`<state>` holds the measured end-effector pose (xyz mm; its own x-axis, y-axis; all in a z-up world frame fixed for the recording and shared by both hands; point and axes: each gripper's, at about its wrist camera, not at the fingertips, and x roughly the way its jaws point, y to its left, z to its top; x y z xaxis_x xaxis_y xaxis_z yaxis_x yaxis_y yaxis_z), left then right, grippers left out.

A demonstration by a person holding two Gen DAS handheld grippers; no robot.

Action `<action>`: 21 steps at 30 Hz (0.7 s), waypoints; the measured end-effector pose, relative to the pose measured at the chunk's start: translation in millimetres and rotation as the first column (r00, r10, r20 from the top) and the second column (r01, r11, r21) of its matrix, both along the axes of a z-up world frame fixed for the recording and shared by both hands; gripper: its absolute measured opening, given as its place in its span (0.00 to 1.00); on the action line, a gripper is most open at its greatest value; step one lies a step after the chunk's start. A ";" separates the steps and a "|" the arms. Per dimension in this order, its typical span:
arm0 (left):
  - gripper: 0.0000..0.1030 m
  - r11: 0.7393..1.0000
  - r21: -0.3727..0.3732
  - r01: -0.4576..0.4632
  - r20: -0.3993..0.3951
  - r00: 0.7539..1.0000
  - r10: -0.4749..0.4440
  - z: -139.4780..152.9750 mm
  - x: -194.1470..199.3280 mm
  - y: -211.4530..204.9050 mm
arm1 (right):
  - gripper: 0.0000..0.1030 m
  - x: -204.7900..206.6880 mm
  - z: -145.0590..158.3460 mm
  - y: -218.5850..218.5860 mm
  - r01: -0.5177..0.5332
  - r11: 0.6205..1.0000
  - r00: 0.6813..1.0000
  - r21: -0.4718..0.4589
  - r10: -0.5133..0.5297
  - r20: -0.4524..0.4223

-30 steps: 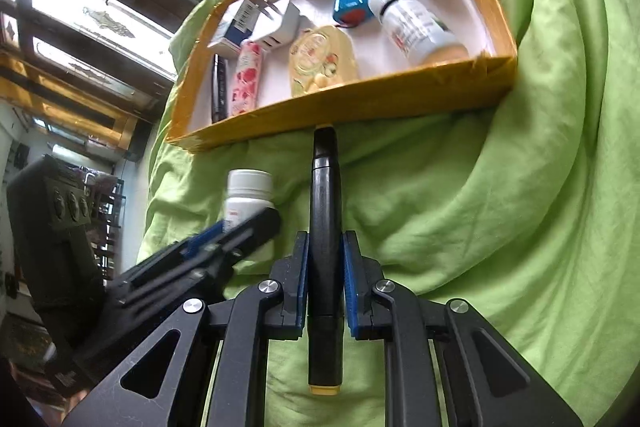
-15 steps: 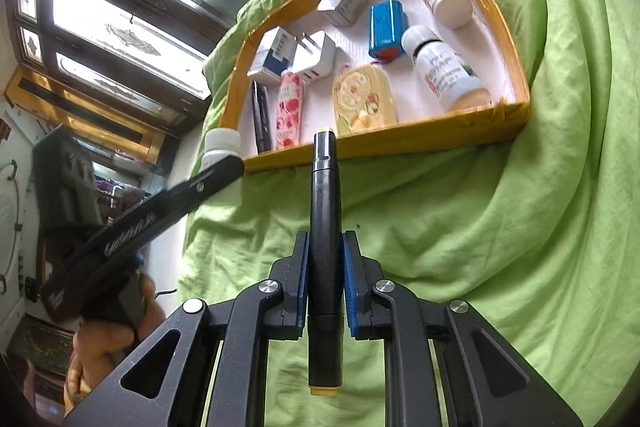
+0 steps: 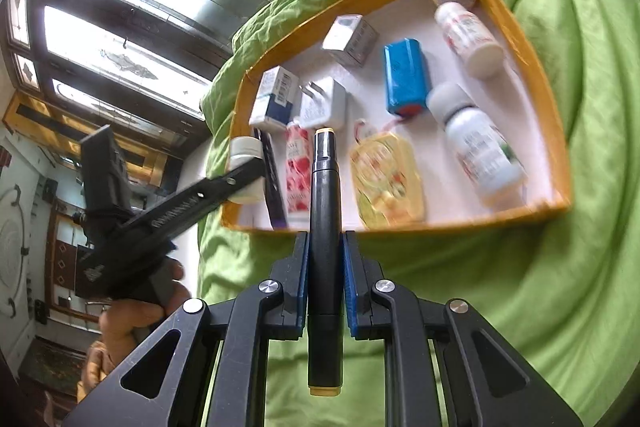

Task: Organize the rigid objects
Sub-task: 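Lower the marker and pill bottle into the tray and open both grippers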

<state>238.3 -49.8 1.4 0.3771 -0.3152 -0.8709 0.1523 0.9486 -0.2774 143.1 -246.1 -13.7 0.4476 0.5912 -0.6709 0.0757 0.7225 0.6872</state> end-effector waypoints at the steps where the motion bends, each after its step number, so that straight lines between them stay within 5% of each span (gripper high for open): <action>1: 0.30 1.000 0.004 -0.003 -0.004 1.000 0.003 -3.1 5.2 0.4 | 0.14 5.9 -0.1 2.2 0.001 1.000 1.000 -0.001 -0.001 -0.005; 7: 0.30 0.999 -0.026 -0.040 -0.012 0.999 0.039 -14.2 31.8 7.4 | 0.14 37.6 -16.8 11.6 0.005 1.000 0.998 0.027 -0.003 -0.063; 21: 0.31 0.995 0.093 0.029 0.072 0.997 -0.035 -20.9 33.2 -9.3 | 0.13 68.4 -34.8 19.9 0.044 0.999 0.997 -0.005 -0.044 -0.065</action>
<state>271.5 -59.0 -19.5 0.4318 -0.2482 -0.8671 0.1996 0.9639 -0.1765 211.5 -226.3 -48.5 0.4288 0.5692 -0.7015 0.1516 0.7202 0.6770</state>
